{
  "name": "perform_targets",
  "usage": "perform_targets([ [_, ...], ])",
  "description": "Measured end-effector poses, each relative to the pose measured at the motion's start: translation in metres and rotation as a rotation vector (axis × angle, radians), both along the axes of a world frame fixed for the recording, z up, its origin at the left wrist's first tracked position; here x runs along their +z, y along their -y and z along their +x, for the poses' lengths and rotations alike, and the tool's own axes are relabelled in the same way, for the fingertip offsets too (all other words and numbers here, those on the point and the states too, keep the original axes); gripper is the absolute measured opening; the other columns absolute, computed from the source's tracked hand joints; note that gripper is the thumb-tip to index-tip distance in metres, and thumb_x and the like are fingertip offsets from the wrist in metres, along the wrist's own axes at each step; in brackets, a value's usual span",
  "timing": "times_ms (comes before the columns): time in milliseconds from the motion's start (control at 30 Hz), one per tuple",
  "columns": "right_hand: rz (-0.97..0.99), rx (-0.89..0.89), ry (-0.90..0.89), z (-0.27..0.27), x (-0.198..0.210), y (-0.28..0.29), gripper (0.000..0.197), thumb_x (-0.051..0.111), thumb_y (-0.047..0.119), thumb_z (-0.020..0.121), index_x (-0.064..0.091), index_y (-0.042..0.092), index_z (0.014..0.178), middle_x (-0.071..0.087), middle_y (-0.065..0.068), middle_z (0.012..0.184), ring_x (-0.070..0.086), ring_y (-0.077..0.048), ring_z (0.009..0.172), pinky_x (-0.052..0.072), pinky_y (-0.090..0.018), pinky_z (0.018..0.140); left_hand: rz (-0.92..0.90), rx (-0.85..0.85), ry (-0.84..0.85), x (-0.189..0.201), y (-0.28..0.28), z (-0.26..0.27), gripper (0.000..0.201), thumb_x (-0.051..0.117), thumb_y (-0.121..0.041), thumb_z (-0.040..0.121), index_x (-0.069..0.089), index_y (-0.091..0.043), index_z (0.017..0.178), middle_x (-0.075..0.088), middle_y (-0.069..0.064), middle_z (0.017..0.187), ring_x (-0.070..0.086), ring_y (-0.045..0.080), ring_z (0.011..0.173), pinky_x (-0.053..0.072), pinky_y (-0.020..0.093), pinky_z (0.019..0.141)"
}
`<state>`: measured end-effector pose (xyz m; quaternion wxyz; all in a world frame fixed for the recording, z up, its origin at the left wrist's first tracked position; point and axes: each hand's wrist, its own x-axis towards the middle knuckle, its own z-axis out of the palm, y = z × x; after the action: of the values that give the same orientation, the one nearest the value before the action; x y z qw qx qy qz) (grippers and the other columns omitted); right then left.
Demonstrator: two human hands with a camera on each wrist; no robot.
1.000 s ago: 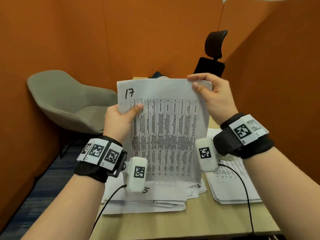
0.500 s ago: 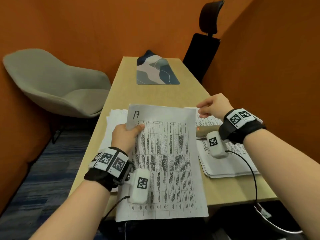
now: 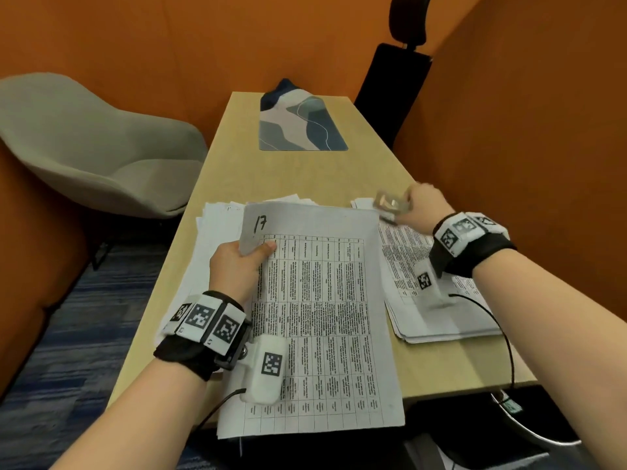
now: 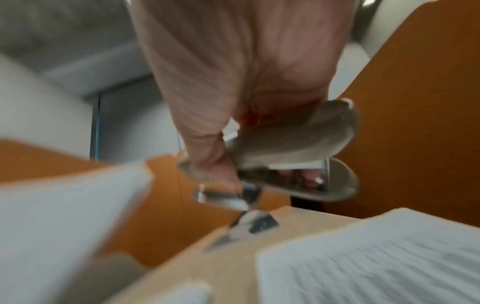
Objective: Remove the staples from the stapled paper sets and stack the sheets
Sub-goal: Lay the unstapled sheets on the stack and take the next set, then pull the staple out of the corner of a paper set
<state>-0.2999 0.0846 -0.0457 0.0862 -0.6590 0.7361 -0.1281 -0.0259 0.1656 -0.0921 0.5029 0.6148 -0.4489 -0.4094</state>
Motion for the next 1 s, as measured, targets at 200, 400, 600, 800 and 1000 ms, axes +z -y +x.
perform_targets([
  [200, -0.460, 0.020, 1.000, 0.037, 0.035, -0.019, 0.049, 0.063, 0.024, 0.068, 0.053, 0.007, 0.112, 0.064, -0.006, 0.105, 0.061, -0.020, 0.096, 0.050, -0.042, 0.091, -0.025, 0.004, -0.004, 0.000, -0.004, -0.002, 0.019, 0.066, -0.021, 0.084, 0.067, -0.006, 0.097, 0.069, 0.013, 0.096, 0.065, 0.028, 0.092, 0.051, 0.039, 0.087],
  [400, -0.381, 0.123, 1.033, 0.066, 0.020, -0.033, 0.028, 0.061, 0.025, 0.066, 0.051, 0.027, 0.092, 0.065, -0.015, 0.105, 0.065, -0.031, 0.096, 0.052, -0.051, 0.086, -0.063, -0.001, 0.006, 0.003, -0.010, -0.004, 0.011, 0.066, -0.021, 0.084, 0.064, -0.018, 0.074, 0.069, 0.008, 0.085, 0.065, 0.027, 0.087, 0.052, 0.038, 0.084],
  [600, -0.399, 0.061, 1.073, 0.066, 0.015, -0.028, 0.019, 0.058, 0.015, 0.077, 0.046, 0.025, 0.087, 0.061, -0.011, 0.083, 0.059, -0.027, 0.064, 0.055, -0.047, 0.070, -0.114, -0.019, -0.017, 0.006, -0.015, -0.007, 0.013, 0.066, -0.019, 0.084, 0.064, -0.016, 0.072, 0.067, 0.000, 0.077, 0.065, 0.020, 0.078, 0.053, 0.033, 0.074],
  [800, -0.457, -0.052, 1.180, 0.062, 0.014, -0.022, 0.010, 0.058, 0.020, 0.087, 0.048, 0.023, 0.087, 0.059, -0.006, 0.083, 0.057, -0.017, 0.059, 0.053, -0.035, 0.061, -0.137, -0.036, -0.036, 0.011, -0.020, -0.011, 0.014, 0.065, -0.017, 0.084, 0.065, -0.011, 0.071, 0.068, 0.003, 0.076, 0.065, 0.017, 0.074, 0.053, 0.034, 0.073],
  [1000, -0.533, -0.109, 1.109, 0.062, 0.013, -0.015, 0.019, 0.060, 0.032, 0.087, 0.057, 0.022, 0.071, 0.058, -0.004, 0.070, 0.054, -0.021, 0.064, 0.046, -0.034, 0.062, -0.128, -0.066, -0.025, 0.014, -0.023, -0.011, 0.016, 0.065, -0.019, 0.084, 0.066, -0.005, 0.077, 0.070, 0.008, 0.082, 0.067, 0.026, 0.081, 0.055, 0.041, 0.079],
])
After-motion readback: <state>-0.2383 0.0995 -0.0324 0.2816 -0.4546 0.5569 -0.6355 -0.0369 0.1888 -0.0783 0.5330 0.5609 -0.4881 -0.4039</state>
